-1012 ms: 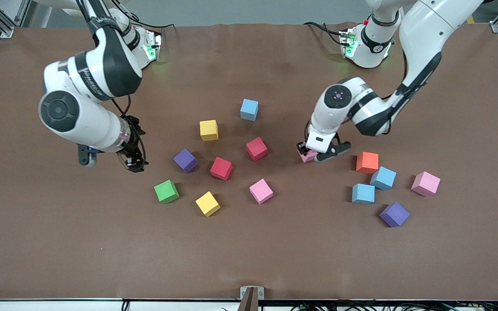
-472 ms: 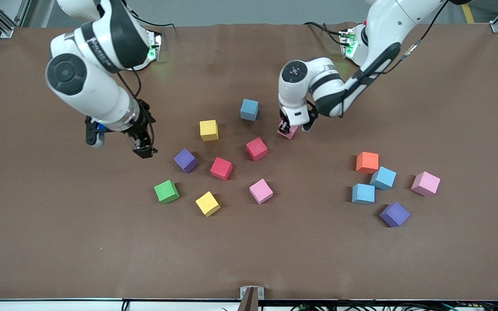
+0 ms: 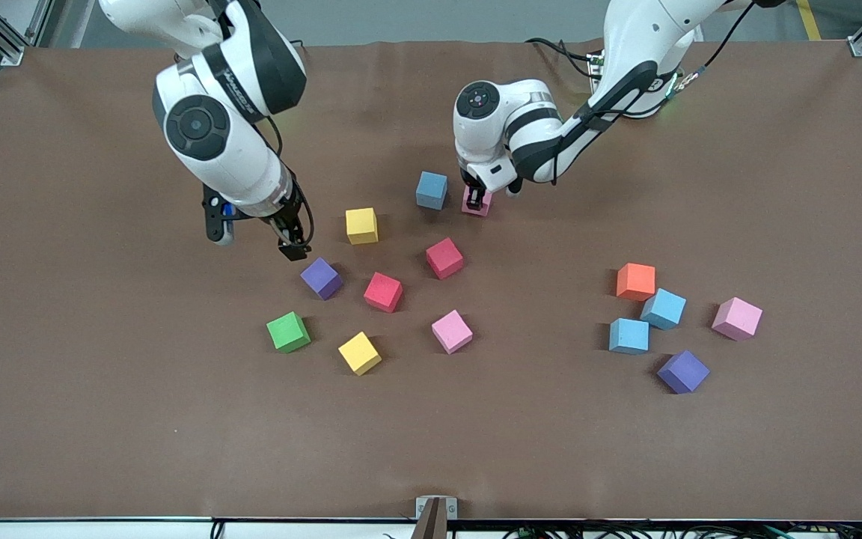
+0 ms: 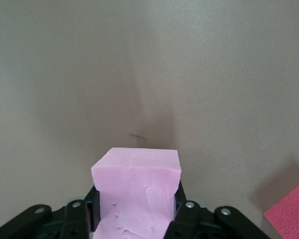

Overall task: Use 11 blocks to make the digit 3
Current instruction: 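Carry the pink cube toward the blue cube while the right gripper grasps yellow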

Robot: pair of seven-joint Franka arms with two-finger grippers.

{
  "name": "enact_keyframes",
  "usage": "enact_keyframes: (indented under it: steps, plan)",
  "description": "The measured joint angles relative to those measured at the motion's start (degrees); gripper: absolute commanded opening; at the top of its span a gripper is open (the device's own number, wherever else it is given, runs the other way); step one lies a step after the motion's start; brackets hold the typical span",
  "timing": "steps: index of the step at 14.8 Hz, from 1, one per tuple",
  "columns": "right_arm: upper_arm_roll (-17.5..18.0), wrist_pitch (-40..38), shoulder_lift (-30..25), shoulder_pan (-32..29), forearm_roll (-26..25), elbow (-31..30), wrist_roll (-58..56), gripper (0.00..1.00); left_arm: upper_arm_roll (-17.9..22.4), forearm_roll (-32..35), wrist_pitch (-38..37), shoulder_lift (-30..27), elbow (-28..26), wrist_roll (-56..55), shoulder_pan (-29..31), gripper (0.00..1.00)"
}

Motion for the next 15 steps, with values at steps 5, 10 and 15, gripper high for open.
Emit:
enact_keyframes:
  steps: [5,10,15]
  plan:
    - [0.1,15.2,0.2,5.4,0.0,-13.7,1.9,1.00,5.6,-0.6,-1.4,3.1,5.3,-2.9,-6.0,0.55]
    - [0.1,18.5,0.2,11.4,0.0,-18.9,4.7,1.00,8.9,-1.0,-2.6,3.9,7.5,-3.7,-10.8,0.55]
    - [0.0,24.5,1.8,11.8,0.0,-21.6,6.2,1.00,8.9,-1.6,-2.8,4.4,8.3,-4.3,-11.6,0.55]
